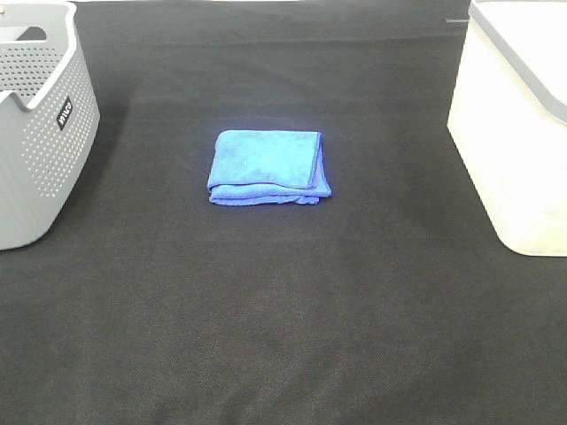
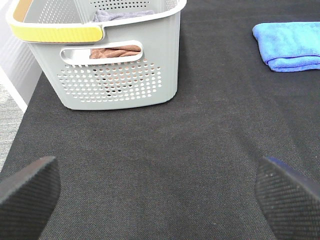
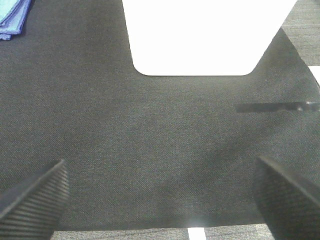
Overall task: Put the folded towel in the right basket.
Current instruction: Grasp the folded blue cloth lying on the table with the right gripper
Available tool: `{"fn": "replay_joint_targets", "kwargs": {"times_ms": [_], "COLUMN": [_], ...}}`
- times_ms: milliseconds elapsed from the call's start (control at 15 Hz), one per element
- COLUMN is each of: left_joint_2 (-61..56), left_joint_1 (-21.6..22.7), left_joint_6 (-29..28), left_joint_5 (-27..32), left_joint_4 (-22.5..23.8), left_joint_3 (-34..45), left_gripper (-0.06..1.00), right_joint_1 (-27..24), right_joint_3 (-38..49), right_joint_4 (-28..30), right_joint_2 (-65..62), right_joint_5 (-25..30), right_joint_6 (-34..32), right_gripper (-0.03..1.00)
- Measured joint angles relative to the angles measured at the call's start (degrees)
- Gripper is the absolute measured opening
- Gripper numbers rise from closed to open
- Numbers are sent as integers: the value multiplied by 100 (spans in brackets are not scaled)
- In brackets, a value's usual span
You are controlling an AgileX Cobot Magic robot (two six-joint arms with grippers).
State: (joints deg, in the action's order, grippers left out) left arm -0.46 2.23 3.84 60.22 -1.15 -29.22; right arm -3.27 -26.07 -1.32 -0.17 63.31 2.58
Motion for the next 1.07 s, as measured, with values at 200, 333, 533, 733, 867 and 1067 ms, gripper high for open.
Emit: {"fn": "replay_joint_targets", "kwargs": {"times_ms": [200, 333, 533, 733, 867, 1067], "left_joint_2": [0, 0, 0, 0, 0, 0], "left_joint_1": [0, 0, 0, 0, 0, 0], "left_joint_6": [0, 0, 0, 0, 0, 0], "left_joint_5": [0, 0, 0, 0, 0, 0], "left_joint_4": [0, 0, 0, 0, 0, 0], "left_joint_3": [0, 0, 0, 0, 0, 0], "left_gripper": [99, 99, 99, 99, 99, 99], "right_joint_1": [0, 0, 0, 0, 0, 0], "right_joint_3": [0, 0, 0, 0, 0, 0], "right_joint_4": [0, 0, 0, 0, 0, 0], "right_joint_2": [0, 0, 0, 0, 0, 0], "right_joint_5": [0, 0, 0, 0, 0, 0], "right_joint_6": [0, 0, 0, 0, 0, 0], "right_gripper": [96, 96, 96, 96, 96, 96]}}
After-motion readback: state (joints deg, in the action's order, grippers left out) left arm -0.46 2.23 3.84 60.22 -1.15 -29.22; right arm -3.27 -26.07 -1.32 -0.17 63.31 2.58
